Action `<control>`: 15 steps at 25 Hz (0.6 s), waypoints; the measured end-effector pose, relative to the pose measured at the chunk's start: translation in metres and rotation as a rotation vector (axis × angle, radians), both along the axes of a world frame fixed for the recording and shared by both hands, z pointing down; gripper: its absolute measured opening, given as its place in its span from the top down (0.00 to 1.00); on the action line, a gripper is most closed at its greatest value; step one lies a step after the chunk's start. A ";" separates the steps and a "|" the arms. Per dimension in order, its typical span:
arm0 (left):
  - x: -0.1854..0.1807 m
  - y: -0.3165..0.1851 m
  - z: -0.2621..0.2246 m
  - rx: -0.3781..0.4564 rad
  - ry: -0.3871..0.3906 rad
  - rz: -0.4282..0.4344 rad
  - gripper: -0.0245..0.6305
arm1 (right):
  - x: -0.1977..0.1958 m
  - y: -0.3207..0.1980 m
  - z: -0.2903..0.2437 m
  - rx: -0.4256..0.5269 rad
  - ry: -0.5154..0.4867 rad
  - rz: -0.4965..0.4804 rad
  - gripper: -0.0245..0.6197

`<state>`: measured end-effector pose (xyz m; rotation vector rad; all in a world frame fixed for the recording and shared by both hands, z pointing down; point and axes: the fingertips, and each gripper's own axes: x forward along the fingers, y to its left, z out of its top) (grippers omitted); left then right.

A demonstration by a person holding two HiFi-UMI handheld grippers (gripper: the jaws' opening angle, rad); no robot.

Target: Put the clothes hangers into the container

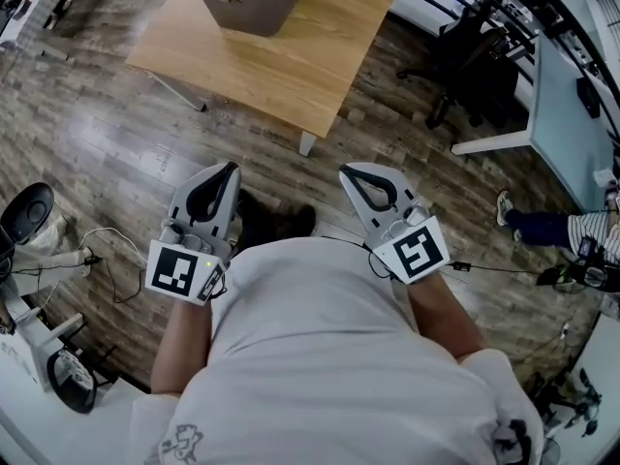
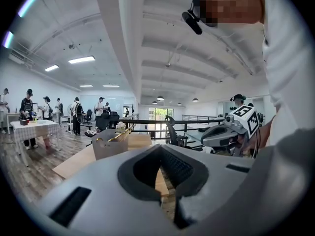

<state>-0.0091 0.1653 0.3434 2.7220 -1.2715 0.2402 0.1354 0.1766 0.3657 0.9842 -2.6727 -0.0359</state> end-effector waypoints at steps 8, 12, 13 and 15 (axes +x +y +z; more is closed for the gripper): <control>-0.007 0.000 -0.003 0.008 0.009 -0.021 0.95 | -0.005 -0.001 -0.003 0.009 0.006 -0.011 0.95; -0.007 0.000 -0.005 0.012 0.011 -0.018 0.95 | -0.005 -0.002 -0.003 0.007 0.007 -0.007 0.95; -0.007 0.000 -0.004 0.012 0.011 -0.017 0.95 | -0.005 -0.002 -0.003 0.010 0.007 -0.009 0.95; -0.008 0.000 -0.004 0.011 0.013 -0.019 0.95 | -0.006 -0.002 -0.002 0.010 0.011 -0.015 0.95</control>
